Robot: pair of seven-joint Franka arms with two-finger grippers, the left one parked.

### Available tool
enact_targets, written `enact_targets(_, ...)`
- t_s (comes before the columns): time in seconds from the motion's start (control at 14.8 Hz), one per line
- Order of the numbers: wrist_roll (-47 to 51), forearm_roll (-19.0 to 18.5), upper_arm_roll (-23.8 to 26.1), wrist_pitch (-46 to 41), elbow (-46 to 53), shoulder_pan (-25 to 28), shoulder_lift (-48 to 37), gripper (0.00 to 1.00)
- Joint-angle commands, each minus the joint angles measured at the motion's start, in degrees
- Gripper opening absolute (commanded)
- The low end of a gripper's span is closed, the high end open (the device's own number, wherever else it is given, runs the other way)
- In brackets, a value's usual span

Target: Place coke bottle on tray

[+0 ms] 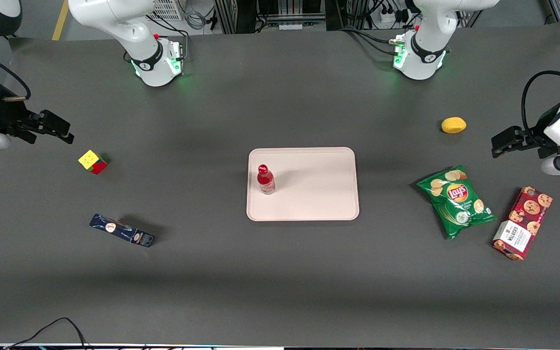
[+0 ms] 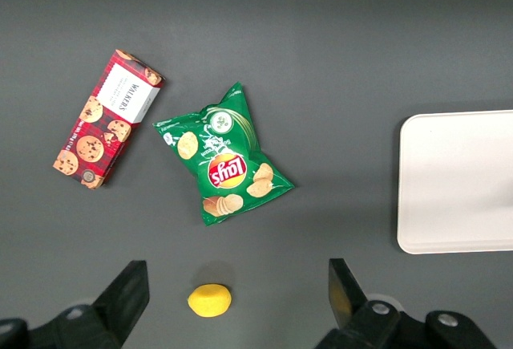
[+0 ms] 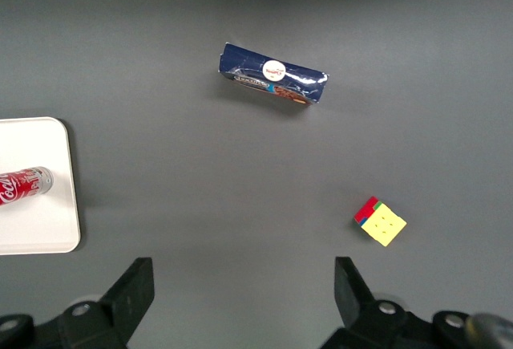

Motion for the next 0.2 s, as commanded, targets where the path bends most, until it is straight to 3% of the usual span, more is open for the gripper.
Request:
enact_targets(0.0, -1.39, -0.69, -1.21, -1.01, 1.71, 0.07, 1.43, 1.0)
enact_targets(0.14, -1.48, -0.69, -1.3, -1.01, 1.71, -0.02, 1.35, 1.0)
